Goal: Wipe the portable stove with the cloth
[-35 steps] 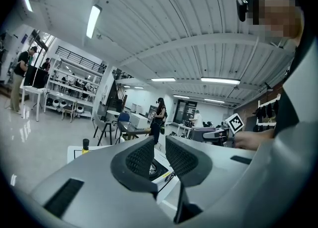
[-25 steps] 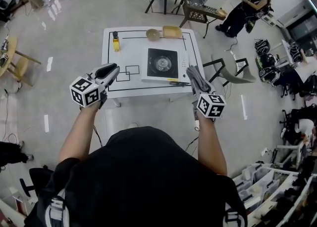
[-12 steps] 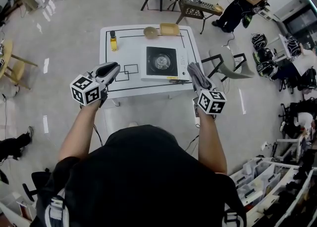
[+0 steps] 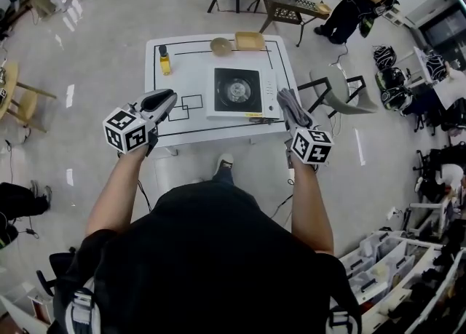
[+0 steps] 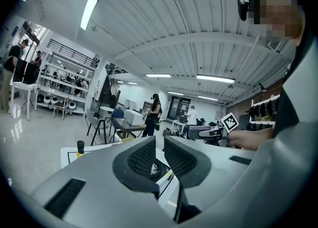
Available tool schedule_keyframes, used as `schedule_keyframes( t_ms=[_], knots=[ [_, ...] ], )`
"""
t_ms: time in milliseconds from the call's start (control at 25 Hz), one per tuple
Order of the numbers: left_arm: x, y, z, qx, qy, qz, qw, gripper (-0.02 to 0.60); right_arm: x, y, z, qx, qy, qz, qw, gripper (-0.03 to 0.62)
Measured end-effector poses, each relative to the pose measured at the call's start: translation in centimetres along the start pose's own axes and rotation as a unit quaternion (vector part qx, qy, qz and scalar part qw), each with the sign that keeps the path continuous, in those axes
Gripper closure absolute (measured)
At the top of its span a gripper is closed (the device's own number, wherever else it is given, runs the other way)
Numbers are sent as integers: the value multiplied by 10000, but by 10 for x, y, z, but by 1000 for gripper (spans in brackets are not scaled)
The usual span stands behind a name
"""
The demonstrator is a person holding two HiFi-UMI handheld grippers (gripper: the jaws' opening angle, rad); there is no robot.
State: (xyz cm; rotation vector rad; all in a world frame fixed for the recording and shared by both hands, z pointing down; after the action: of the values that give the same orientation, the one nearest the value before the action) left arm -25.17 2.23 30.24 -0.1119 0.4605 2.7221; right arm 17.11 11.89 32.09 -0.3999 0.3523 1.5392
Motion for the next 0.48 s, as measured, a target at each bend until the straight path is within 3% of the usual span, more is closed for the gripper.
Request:
schedule_keyframes(
  t_ms=[480],
  knots=[
    [-43,26,-10,50,87,-137,9999,511,-46,-38,3,-35,196,-52,9998,476]
  ],
)
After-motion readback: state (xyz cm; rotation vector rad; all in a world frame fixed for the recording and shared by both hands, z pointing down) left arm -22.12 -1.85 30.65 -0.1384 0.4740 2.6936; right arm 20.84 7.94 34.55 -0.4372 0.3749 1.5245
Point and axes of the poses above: the fingertips, and each gripper's own axes: x backward along the fingers, y to its left, z out of its underside, the point moved 9 cm from there along x, backward along the fingers, and after that the axes turned 8 degrees about z, right-handed, at the moved point
